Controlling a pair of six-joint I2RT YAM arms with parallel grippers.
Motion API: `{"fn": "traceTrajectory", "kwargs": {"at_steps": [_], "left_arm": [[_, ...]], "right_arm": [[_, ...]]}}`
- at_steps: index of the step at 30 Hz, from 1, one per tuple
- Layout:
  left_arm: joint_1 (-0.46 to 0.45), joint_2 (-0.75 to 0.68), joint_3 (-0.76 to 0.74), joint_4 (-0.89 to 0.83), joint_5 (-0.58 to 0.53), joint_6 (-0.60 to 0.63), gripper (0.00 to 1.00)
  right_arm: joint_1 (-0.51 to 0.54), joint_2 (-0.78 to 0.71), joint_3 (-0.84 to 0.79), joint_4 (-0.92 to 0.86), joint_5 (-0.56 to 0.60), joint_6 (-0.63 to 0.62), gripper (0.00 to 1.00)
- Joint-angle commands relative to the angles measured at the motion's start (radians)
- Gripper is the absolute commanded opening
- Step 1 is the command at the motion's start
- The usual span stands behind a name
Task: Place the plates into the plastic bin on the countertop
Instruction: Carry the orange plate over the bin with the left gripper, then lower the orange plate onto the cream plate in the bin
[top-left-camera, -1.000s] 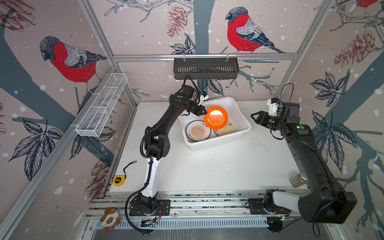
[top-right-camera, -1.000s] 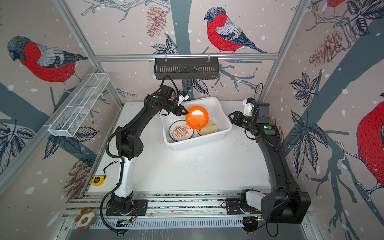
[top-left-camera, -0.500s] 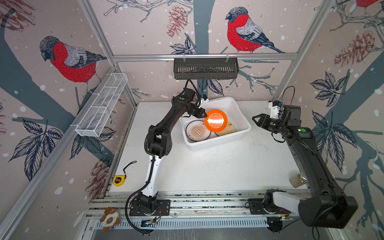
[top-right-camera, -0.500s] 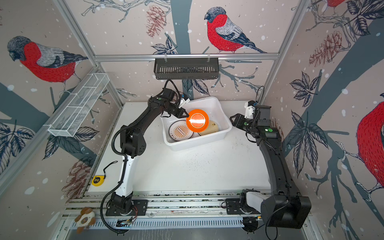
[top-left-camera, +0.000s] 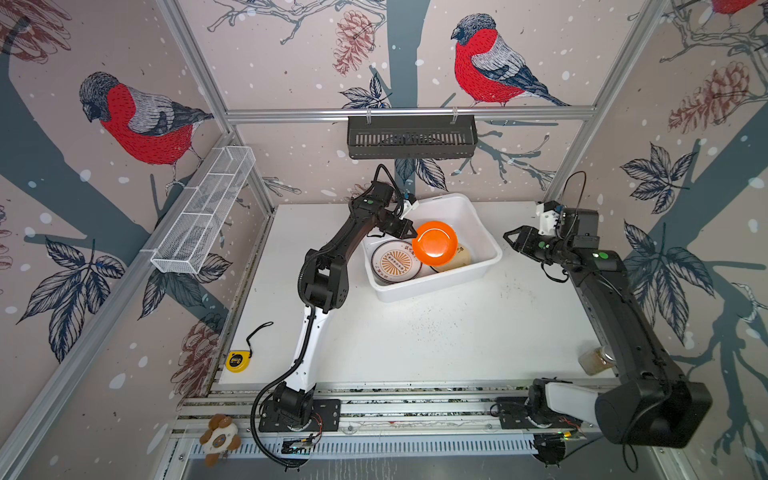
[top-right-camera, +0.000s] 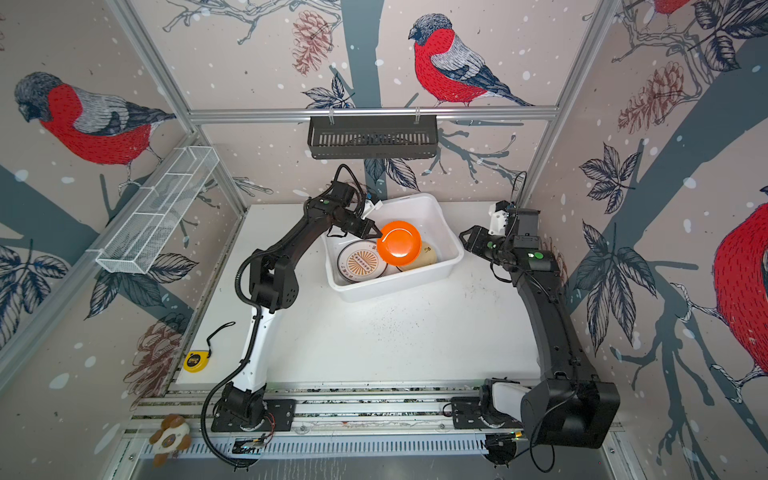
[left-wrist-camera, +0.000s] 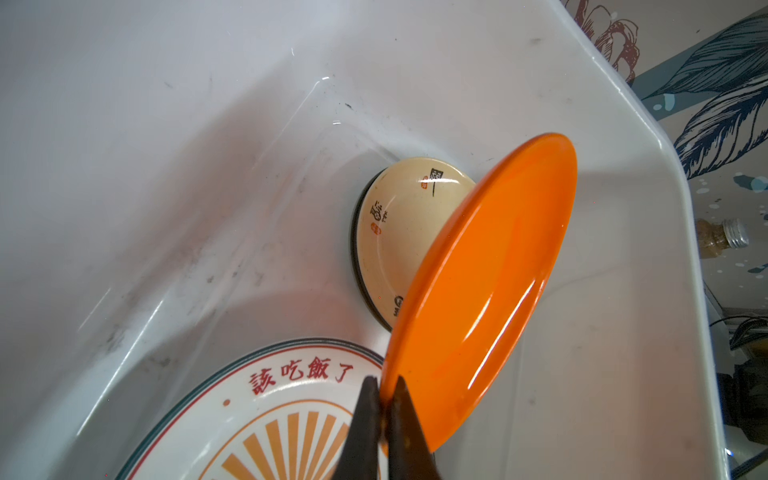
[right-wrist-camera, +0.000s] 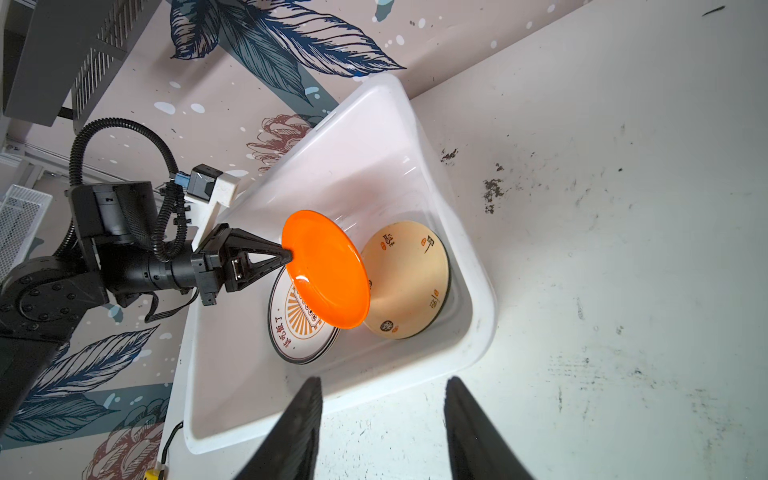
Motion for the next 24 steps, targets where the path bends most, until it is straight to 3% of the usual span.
{"fn": "traceTrajectory", "kwargs": {"at_steps": [1, 10, 24], "left_arm": [[-0.010, 0.023, 0.041, 0.076, 0.023, -0.068, 0.00], [-0.030, 0.073, 0.052, 0.223, 0.003, -0.185, 0.00], [-0.058, 0.115, 0.054, 0.246, 0.014, -0.218, 0.00]], "right_arm": [[0.000, 0.004, 0.031, -0.034, 0.023, 0.010, 0.49], [0.007, 0.055, 0.068, -0.077, 0.050, 0.039, 0.49], [0.036, 0.059, 0.066, -0.082, 0.083, 0.078, 0.49]]}}
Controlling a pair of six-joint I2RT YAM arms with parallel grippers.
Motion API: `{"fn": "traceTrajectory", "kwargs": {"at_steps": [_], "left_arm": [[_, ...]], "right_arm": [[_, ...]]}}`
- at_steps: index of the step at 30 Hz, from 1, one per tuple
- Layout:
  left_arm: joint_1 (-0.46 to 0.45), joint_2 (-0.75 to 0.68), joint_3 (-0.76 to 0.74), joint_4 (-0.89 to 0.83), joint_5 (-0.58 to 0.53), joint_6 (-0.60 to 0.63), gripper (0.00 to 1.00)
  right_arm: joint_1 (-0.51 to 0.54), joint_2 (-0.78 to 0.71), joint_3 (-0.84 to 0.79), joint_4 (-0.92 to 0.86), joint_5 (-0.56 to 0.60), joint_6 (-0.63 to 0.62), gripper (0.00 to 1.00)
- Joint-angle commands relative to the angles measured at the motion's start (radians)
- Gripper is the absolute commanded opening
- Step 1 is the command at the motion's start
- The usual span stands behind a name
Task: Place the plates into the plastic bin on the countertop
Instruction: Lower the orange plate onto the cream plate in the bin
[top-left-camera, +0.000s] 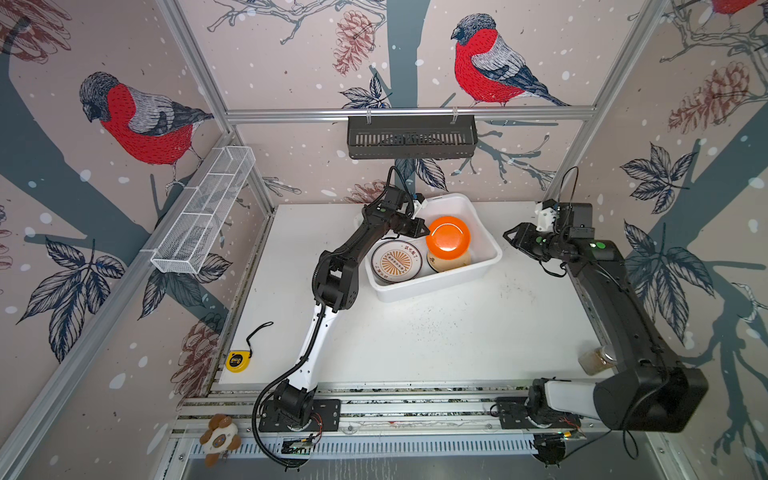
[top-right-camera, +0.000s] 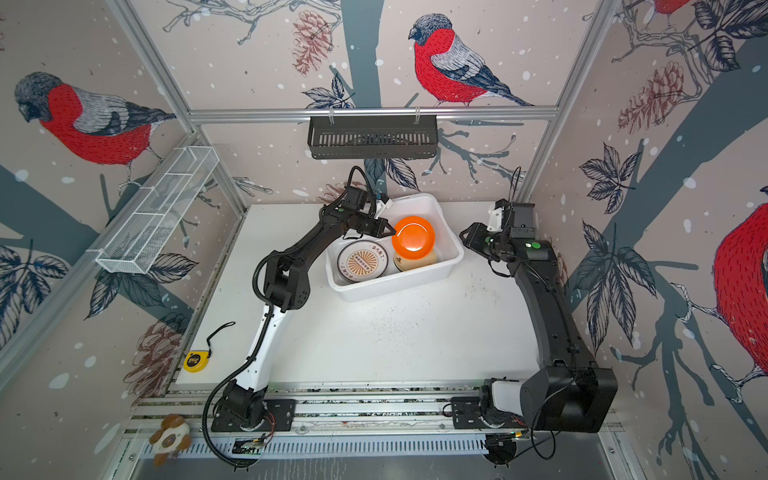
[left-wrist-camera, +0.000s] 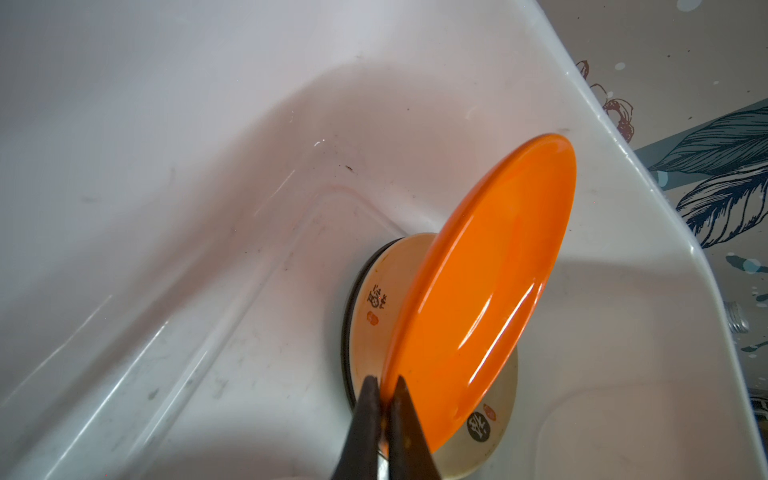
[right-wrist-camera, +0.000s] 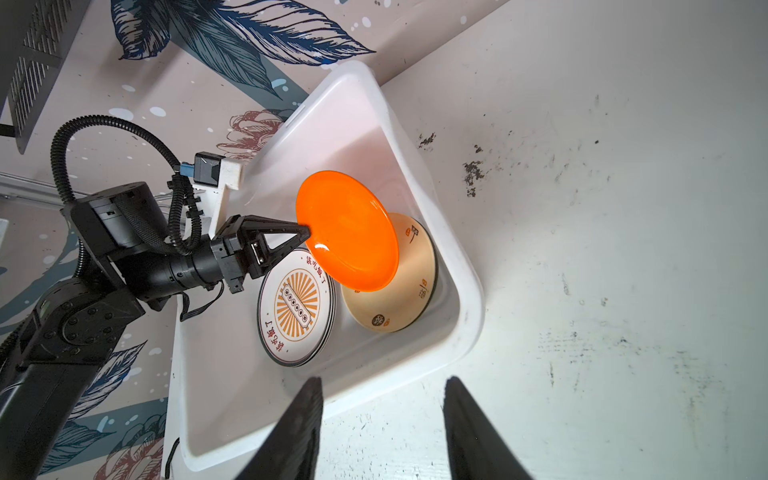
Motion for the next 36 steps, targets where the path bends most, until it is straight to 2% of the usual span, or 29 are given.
{"fn": "traceTrajectory", "kwargs": {"at_steps": [1, 36], "left_arm": [[-0.005, 0.008, -0.003, 0.030, 0.021, -0.011, 0.00], [-0.030, 0.027, -0.047, -0.011, 0.046, -0.012, 0.02]], "right_arm": [[0.007, 0.001, -0.007, 0.014, 0.015, 0.024, 0.49], [0.020, -0.018, -0.080, 0.051, 0.006, 0.027, 0.49]]}}
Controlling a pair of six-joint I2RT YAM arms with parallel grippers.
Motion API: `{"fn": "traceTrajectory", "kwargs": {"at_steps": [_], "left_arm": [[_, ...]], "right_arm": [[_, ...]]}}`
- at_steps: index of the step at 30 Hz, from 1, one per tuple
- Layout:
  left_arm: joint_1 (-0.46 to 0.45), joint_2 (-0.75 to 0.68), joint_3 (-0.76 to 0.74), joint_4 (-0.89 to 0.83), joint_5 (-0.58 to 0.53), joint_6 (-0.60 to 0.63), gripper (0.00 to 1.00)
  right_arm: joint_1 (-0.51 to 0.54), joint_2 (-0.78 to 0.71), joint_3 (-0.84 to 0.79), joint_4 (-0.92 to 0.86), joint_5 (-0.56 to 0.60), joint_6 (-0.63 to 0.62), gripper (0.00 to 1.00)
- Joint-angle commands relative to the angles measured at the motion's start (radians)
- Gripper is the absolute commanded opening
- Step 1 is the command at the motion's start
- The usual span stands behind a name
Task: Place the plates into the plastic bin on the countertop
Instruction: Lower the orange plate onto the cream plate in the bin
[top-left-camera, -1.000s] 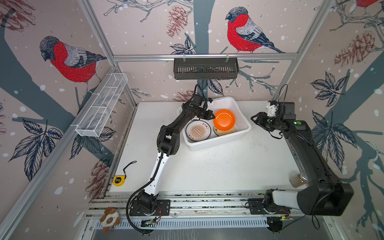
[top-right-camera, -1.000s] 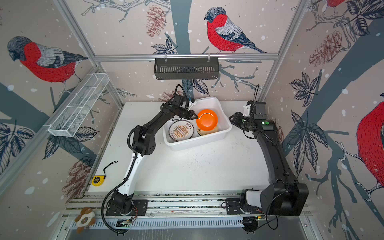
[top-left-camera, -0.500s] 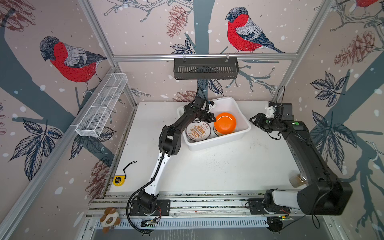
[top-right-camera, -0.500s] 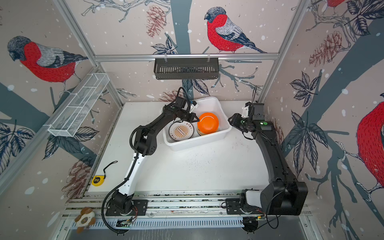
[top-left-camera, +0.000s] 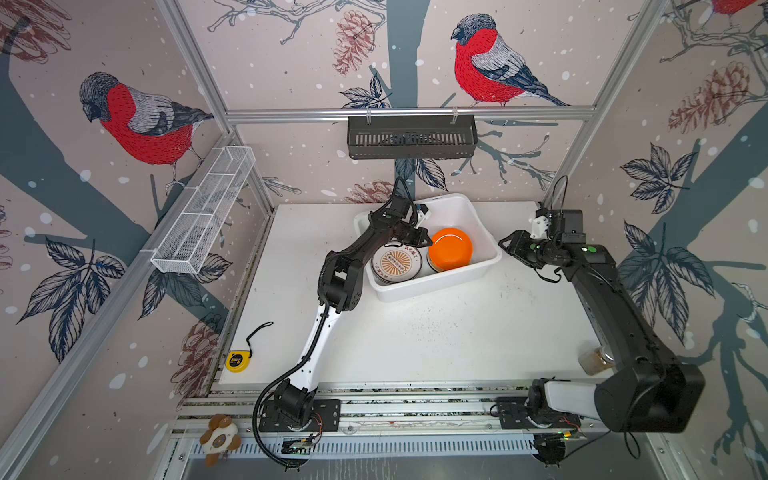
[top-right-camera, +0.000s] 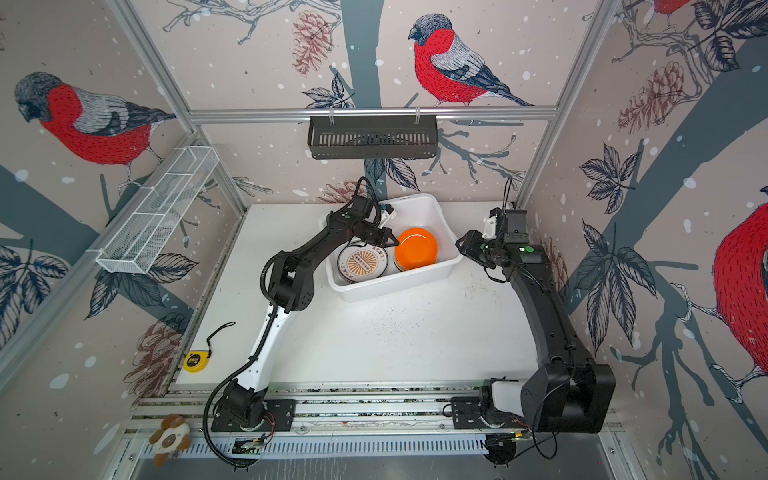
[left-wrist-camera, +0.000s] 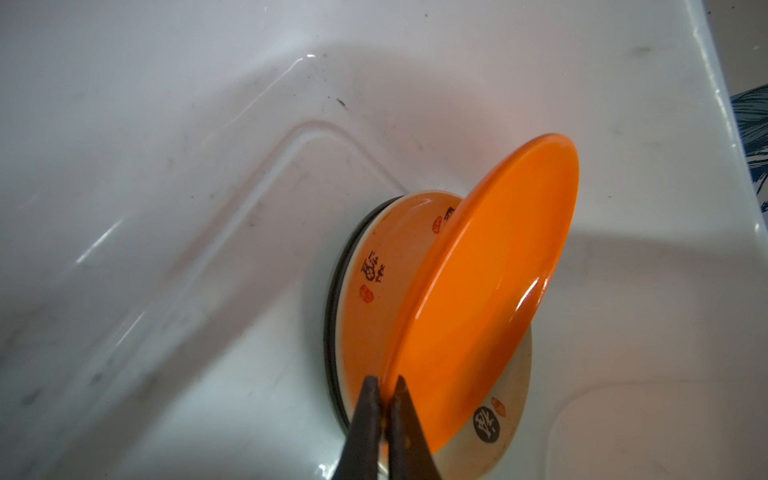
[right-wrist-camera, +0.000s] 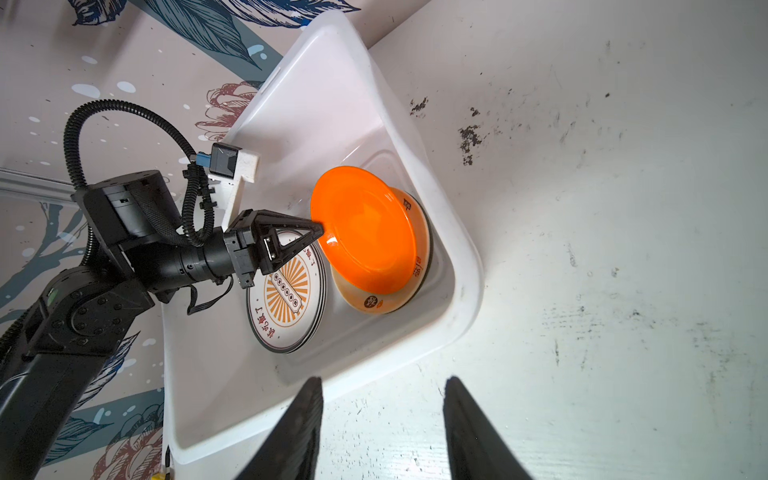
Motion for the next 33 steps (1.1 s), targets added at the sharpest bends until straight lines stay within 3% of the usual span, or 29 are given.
{"fn": "traceTrajectory", "kwargs": {"at_steps": [1, 33], "left_arm": [[-0.002, -0.003, 0.002, -0.006, 0.031, 0.013, 0.02], [-0.009, 0.003, 0.002, -0.042, 0.022, 0.038, 0.21]], "right_arm": [[0.001, -0.012, -0.006, 0.031, 0.000, 0.006, 0.49], [-0.007, -0.037, -0.045, 0.034, -0.003, -0.001, 0.49]]}}
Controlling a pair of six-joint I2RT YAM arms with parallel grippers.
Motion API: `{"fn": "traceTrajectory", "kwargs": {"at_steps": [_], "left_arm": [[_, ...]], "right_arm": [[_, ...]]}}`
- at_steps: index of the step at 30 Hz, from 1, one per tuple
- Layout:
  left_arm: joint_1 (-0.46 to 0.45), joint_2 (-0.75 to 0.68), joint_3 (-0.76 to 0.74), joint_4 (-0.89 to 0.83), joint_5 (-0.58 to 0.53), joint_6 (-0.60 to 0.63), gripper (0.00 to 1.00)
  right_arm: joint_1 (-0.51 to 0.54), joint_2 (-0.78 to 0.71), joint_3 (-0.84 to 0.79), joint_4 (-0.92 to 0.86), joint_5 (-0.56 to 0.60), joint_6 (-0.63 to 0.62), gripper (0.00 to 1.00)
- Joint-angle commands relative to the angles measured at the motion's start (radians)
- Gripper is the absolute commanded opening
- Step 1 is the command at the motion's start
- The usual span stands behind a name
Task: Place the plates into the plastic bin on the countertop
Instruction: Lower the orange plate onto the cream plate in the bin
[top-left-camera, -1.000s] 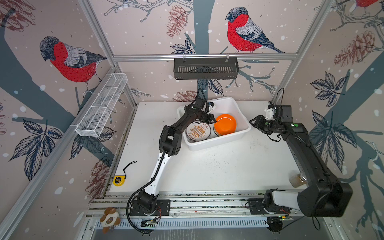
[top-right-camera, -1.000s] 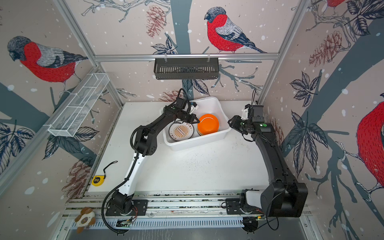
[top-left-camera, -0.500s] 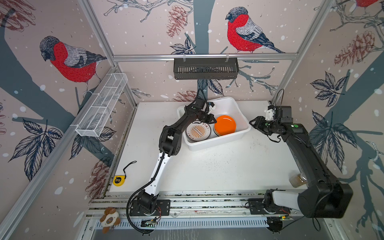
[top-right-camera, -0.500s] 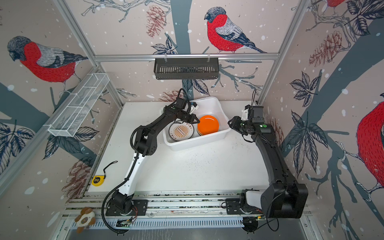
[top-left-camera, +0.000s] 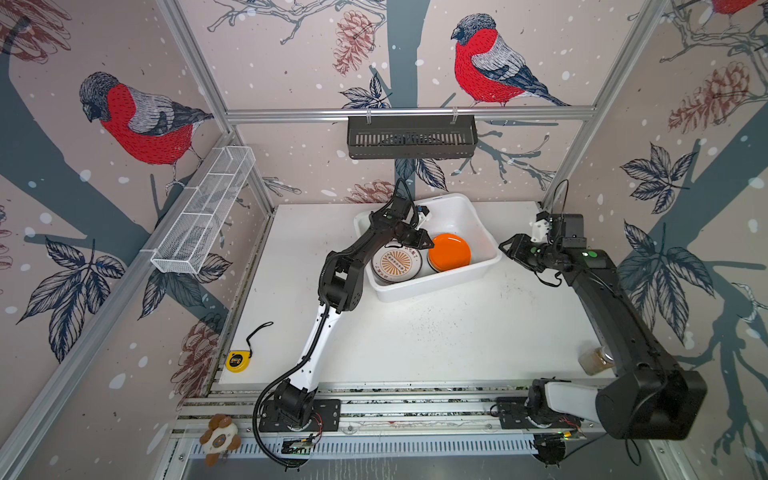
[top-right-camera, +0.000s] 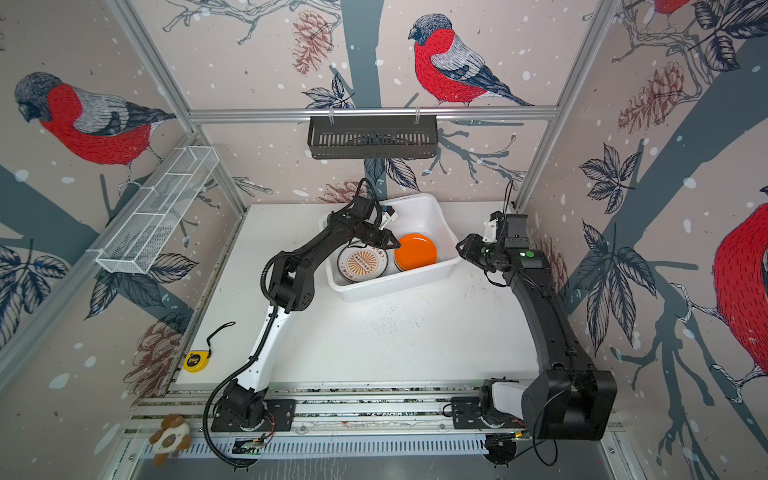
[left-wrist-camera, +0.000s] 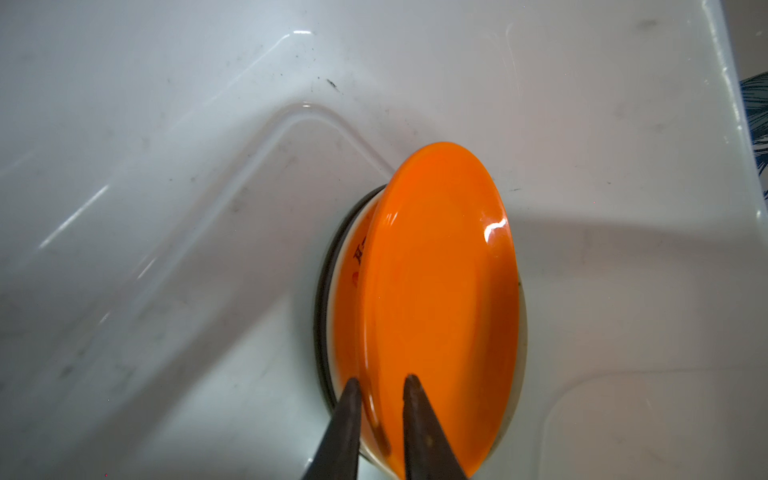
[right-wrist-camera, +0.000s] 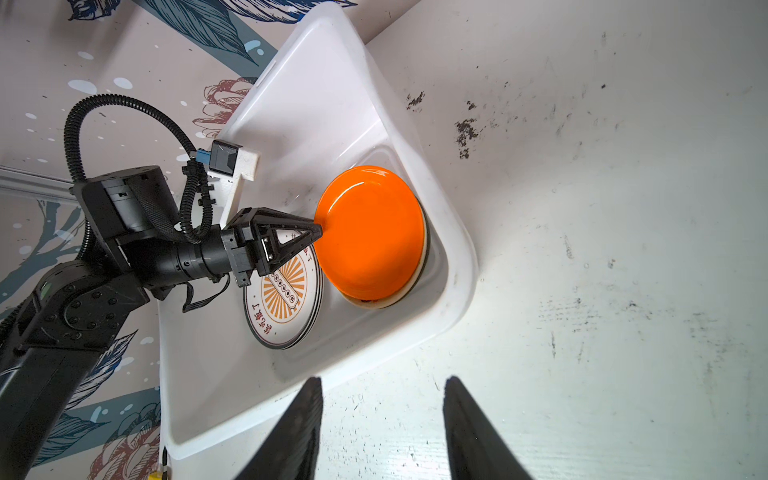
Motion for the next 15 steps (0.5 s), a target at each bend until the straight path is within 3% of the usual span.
{"fn": "traceTrajectory", "kwargs": {"at_steps": [1, 15], "left_arm": [[-0.005, 0.001, 0.001, -0.013, 0.015, 0.023, 0.22], [-0.007, -0.007, 0.012, -0.023, 0.050, 0.038, 0.46]], "right_arm": [[-0.001, -0.007, -0.001, 0.022, -0.003, -0.001, 0.49], [-0.002, 0.004, 0.007, 0.029, -0.008, -0.001, 0.49]]}}
